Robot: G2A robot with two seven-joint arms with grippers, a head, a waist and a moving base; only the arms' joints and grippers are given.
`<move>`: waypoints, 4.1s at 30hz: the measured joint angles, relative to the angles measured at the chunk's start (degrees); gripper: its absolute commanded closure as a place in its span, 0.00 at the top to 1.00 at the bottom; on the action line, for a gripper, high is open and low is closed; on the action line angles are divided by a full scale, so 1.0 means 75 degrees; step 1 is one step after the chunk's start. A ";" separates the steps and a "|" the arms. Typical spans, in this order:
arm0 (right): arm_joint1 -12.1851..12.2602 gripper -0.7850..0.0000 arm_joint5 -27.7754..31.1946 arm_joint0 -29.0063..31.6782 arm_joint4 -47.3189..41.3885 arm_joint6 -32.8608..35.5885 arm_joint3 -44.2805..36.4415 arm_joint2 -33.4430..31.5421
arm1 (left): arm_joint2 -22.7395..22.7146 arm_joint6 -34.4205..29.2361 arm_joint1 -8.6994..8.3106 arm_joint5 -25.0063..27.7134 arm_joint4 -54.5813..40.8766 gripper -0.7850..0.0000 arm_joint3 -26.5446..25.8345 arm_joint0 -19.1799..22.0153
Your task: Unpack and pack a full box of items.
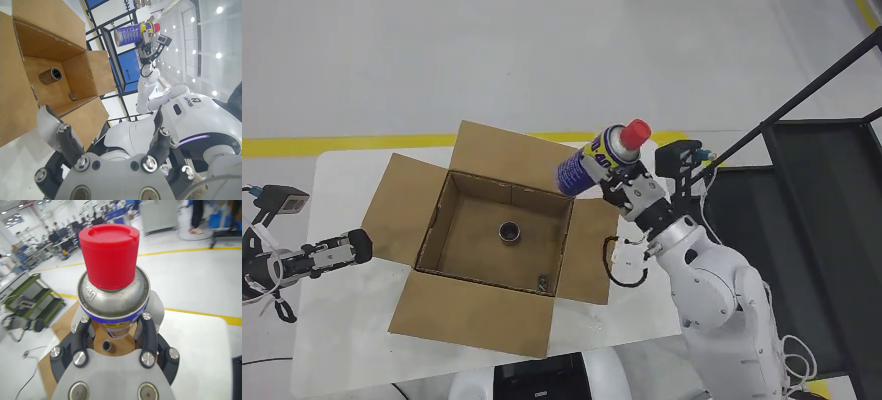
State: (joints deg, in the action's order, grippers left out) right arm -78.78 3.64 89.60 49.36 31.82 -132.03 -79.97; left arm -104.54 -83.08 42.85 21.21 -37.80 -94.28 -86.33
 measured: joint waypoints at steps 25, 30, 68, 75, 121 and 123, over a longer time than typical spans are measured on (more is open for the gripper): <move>-0.0057 0.00 -0.0346 -0.2213 0.0330 0.2651 0.3649 0.2782 | 0.0000 0.0000 0.0000 0.0000 0.0000 1.00 0.0000 0.0000; -0.0070 0.00 -0.0403 -0.2479 0.0609 0.2924 0.4117 0.3071 | 0.0000 0.0000 0.0000 0.0000 0.0000 1.00 0.0000 0.0000; -0.0355 1.00 0.0076 -0.3233 0.1206 0.1506 0.5304 0.4554 | 0.0000 0.0000 0.0000 0.0000 0.0000 1.00 0.0000 0.0000; -0.0372 1.00 0.0138 -0.3164 0.0961 0.1208 0.5258 0.4512 | 0.0000 0.0000 0.0000 0.0000 0.0000 1.00 0.0000 0.0000; 0.0393 1.00 0.0059 -0.1435 -0.2464 0.3922 0.3210 0.2879 | 0.0000 0.0000 0.0000 0.0000 0.0000 1.00 0.0000 0.0000; 0.0358 1.00 -0.0077 -0.1563 -0.2559 0.3745 0.3342 0.3072 | 0.0000 0.0000 0.0000 0.0000 0.0000 1.00 0.0000 0.0000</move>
State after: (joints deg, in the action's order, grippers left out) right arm -76.09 3.06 77.88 30.17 59.91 -106.97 -56.93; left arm -104.54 -83.08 42.85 21.21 -37.80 -94.28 -86.33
